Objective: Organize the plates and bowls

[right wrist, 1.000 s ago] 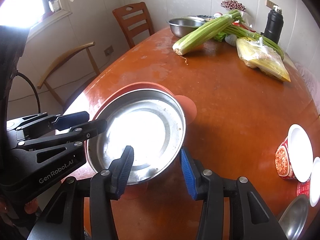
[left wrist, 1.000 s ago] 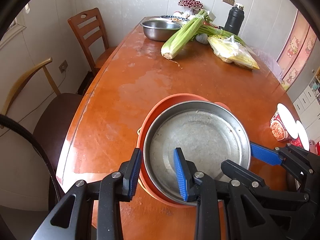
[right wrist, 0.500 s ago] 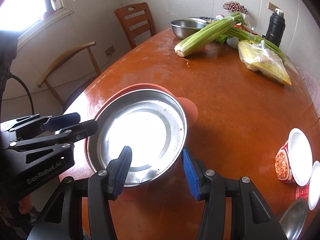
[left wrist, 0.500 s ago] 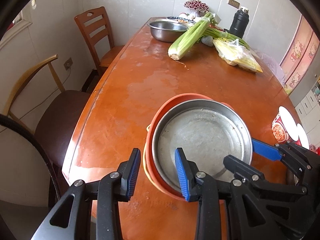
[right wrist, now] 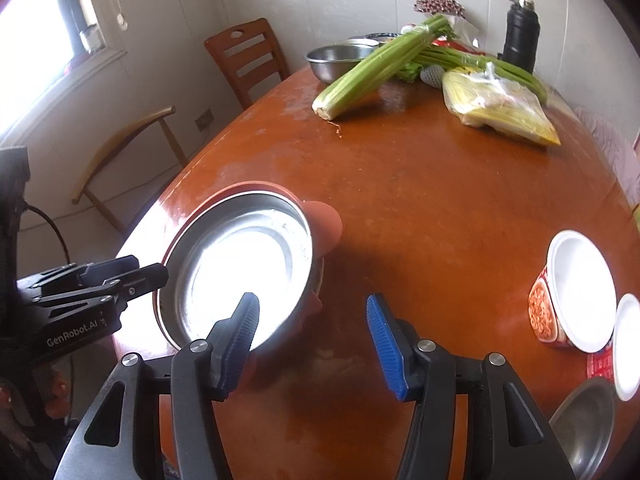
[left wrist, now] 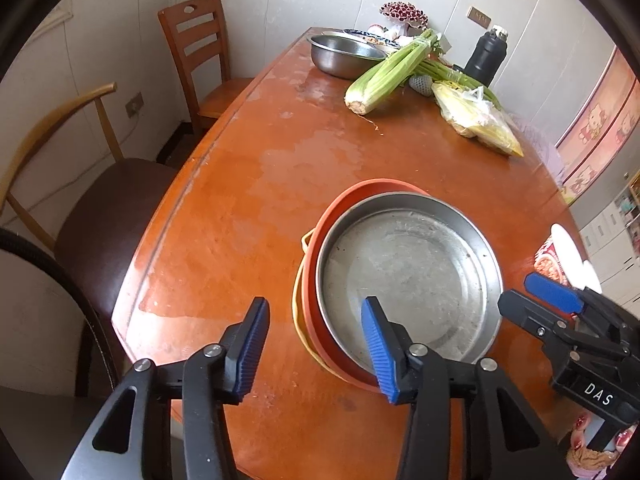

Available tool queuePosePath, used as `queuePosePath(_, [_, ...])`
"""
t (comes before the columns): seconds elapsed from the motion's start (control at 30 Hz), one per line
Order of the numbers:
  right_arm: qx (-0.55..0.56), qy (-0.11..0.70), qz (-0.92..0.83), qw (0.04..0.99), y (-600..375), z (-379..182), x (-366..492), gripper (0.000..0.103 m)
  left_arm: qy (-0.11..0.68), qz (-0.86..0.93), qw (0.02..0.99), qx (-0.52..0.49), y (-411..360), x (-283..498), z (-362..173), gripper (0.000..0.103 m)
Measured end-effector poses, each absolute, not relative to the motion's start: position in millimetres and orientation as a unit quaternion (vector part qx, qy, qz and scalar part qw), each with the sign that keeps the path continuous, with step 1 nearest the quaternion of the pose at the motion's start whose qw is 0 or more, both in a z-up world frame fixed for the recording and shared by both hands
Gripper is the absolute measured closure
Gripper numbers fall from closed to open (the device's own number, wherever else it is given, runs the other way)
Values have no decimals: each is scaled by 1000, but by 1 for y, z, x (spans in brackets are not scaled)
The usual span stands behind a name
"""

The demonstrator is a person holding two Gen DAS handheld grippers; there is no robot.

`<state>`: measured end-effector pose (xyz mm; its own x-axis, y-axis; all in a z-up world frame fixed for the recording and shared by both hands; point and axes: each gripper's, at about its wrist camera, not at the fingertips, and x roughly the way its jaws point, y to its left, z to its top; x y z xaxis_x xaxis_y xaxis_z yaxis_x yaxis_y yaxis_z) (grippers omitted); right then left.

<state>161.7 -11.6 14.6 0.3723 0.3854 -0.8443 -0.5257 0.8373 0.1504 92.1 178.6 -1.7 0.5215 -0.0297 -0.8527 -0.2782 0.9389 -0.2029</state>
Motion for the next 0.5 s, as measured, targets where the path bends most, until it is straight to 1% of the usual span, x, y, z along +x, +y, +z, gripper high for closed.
queuePosePath(0.23, [-45,519,276,808,-15,1,172,45,508,65,839,-185,180,102,-22,53])
queuePosePath(0.5, [-55,545,299,782,7,-19,179,45,523,42,829,-195,173,112,-37,53])
